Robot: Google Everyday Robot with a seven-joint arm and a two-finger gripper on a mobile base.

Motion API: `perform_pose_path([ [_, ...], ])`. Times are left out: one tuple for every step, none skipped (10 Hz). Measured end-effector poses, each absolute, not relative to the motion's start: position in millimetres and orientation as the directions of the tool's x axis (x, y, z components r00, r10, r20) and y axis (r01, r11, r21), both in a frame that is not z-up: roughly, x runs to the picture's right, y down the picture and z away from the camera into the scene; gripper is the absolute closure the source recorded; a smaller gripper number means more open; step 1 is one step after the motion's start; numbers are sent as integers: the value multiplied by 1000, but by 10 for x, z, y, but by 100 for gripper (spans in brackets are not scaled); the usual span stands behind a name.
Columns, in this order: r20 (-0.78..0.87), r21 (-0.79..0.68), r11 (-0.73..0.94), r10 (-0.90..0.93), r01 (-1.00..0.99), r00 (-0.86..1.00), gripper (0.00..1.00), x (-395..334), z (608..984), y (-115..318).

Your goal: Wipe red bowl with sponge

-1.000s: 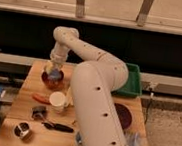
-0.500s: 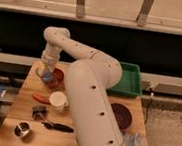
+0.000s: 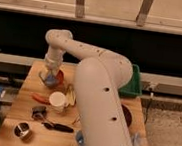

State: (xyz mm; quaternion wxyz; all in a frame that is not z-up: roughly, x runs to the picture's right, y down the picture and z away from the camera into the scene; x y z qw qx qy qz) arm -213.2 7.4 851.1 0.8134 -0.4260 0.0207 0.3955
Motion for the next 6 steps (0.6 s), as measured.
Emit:
perform_pose_path([
  [-367,-676,327,629,-661,686,100,-2084,8571,-17],
  [-357,-680,330,629,-654,690,100,-2051,8650,-137],
  [-347,-690,334,626,-642,698,100,-2059,8698,-210],
  [-334,-704,337,620,-625,710,100,-2105,8716,-238],
  [-324,-715,336,618,-613,716,100,-2126,8700,-246],
  [-323,-725,332,611,-604,723,100,-2137,8653,-183],
])
